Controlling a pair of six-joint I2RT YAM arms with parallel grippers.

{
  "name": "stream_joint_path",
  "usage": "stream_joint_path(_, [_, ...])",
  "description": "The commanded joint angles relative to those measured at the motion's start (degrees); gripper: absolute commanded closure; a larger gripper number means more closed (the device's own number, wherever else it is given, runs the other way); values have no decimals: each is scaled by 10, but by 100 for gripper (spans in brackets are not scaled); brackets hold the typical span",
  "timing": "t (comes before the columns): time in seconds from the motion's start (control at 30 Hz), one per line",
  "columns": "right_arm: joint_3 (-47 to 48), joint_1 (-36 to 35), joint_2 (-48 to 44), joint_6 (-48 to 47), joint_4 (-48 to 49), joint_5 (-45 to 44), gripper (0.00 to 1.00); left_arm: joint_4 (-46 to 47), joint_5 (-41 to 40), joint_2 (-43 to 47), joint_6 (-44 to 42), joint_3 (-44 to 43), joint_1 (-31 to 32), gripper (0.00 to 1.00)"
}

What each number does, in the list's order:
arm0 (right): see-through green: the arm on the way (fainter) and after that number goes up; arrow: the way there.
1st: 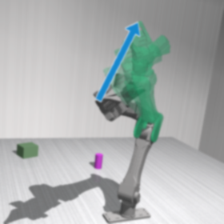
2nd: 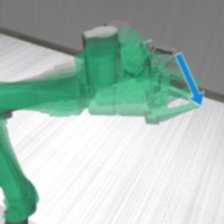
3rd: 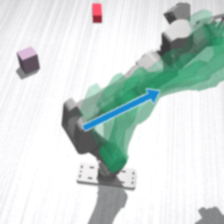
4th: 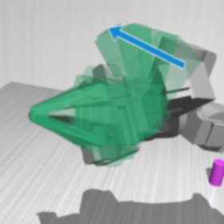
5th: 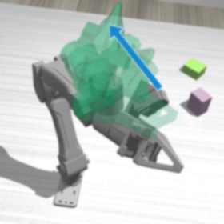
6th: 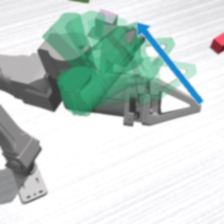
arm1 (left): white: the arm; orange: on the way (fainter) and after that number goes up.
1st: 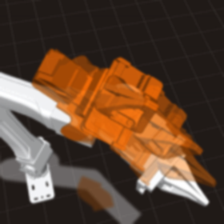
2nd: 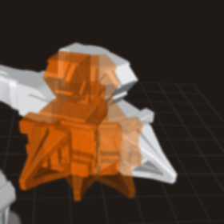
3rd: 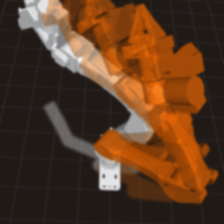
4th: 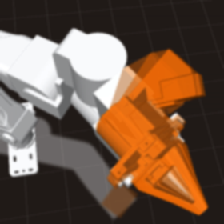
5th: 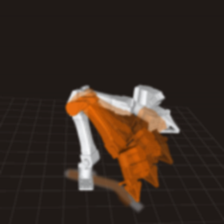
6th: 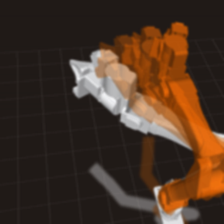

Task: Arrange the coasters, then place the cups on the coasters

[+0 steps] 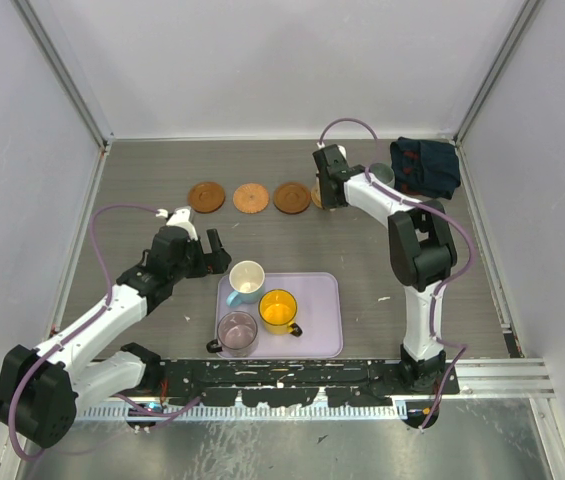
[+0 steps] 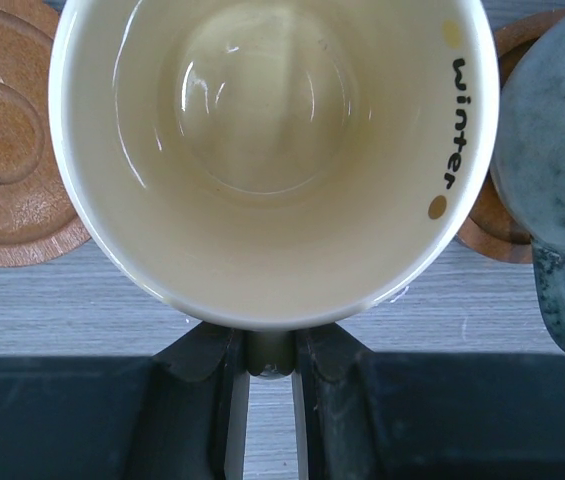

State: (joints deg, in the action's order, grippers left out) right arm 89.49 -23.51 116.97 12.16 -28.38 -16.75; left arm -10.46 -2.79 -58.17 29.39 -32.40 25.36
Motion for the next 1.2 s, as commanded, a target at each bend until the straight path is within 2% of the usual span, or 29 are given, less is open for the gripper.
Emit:
stream_joint_path(0.0, [40, -2, -4, 1, 31, -9, 99, 32, -7, 2, 1, 1, -3, 2])
stream_joint_path(0.3, [30, -2, 0, 7, 20, -23, 98, 32, -9, 0, 1, 2, -3, 2])
stream_joint_path(0.97, [25, -3, -6, 9, 10, -14, 74, 33, -6, -6, 1, 4, -4, 2])
stream_joint_path(1.03, [23, -3, -8, 10, 12, -17, 74, 33, -6, -4, 2, 4, -3, 2])
stream_joint_path(1.17, [20, -3, -12, 13, 12, -31, 80, 32, -7, -1, 2, 4, -3, 2])
